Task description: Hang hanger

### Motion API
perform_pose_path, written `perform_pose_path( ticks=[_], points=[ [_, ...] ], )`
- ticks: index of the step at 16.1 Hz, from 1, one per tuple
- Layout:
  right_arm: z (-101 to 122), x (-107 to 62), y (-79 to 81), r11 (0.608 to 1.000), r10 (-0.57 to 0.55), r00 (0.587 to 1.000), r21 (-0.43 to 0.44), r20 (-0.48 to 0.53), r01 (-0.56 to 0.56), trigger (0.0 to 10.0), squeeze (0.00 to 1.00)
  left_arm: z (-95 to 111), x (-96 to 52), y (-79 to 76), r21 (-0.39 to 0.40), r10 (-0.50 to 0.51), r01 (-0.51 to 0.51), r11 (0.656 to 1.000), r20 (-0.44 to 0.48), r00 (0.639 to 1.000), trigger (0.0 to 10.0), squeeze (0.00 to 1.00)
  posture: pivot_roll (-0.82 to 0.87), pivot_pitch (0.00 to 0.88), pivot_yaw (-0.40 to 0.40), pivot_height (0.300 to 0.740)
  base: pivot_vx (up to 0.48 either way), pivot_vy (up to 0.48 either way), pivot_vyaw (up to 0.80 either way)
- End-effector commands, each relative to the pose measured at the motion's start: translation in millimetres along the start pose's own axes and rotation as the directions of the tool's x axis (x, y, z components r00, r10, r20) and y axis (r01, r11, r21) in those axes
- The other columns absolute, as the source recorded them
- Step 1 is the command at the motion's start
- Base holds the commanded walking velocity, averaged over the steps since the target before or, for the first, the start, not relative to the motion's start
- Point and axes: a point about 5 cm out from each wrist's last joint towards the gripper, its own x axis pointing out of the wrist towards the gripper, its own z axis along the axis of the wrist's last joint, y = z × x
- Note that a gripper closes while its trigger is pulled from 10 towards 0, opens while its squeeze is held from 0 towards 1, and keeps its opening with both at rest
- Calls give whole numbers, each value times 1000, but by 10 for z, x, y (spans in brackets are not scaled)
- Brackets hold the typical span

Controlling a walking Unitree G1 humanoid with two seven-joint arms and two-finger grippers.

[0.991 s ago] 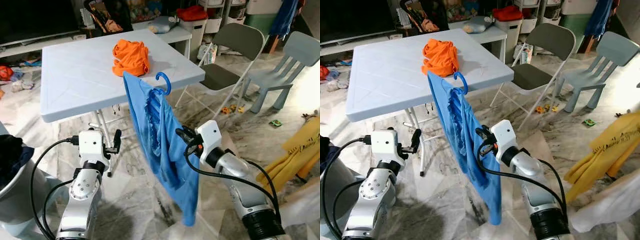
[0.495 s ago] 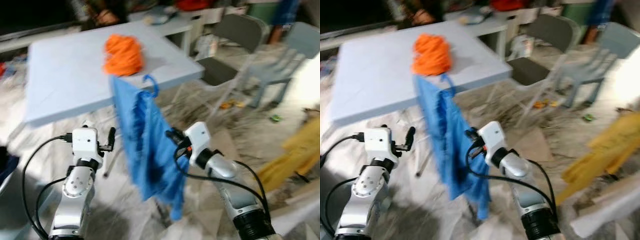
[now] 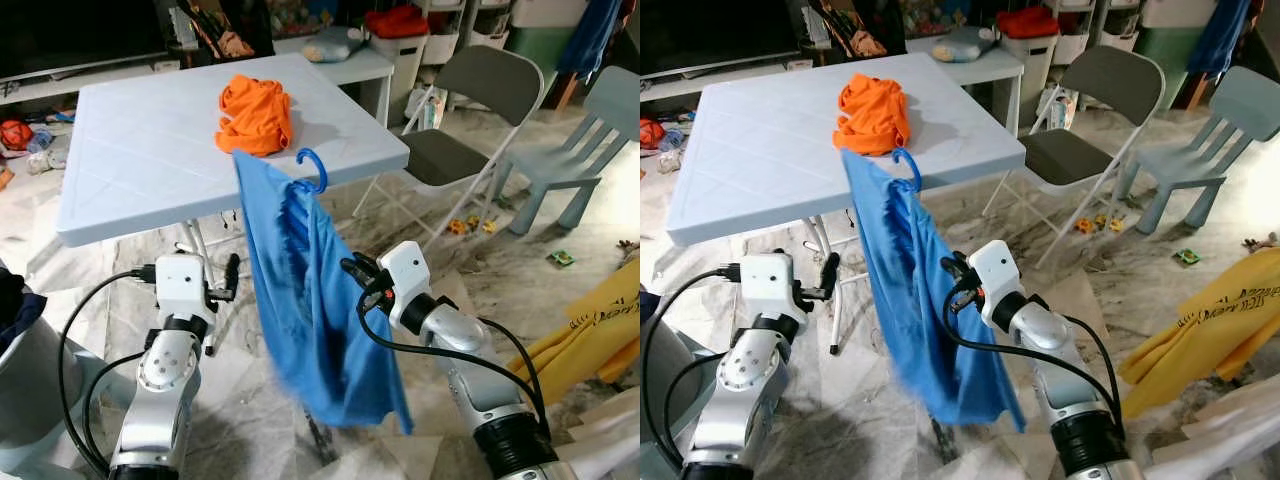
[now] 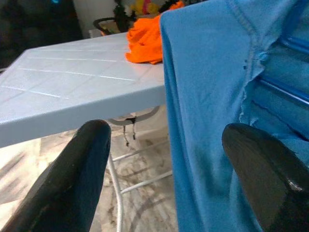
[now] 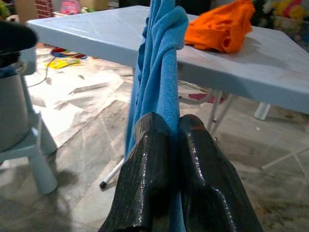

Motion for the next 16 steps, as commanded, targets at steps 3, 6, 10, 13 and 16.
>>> perform_pose_path(
  ticks=[3,6,10,13,16],
  points=[
    [244,-20,-72,990,140,989,-38,43,-139,10000,0,-16,93,30,44,-9,11,999,-32,999,10000,0,-47,0,25,740,0,0,0],
    [447,-87,-107,964,267,962,-7,61,-267,10000,0,-22,211,-32,56,-16,18,998,-41,999,10000,0,-69,0,27,740,0,0,0],
    [736,-151,-17,911,406,908,28,104,-411,10000,0,-20,337,-153,52,-29,31,998,-36,999,10000,0,-100,0,33,740,0,0,0],
    [875,-236,14,871,486,869,28,95,-490,10000,0,-1,394,-103,71,-11,13,997,-20,1000,10000,0,-107,0,35,740,0,0,0],
    [820,-347,-149,867,496,868,-34,-18,-497,10000,0,-6,390,162,107,63,-61,992,-15,998,10000,0,-103,0,36,740,0,0,0]
  ],
)
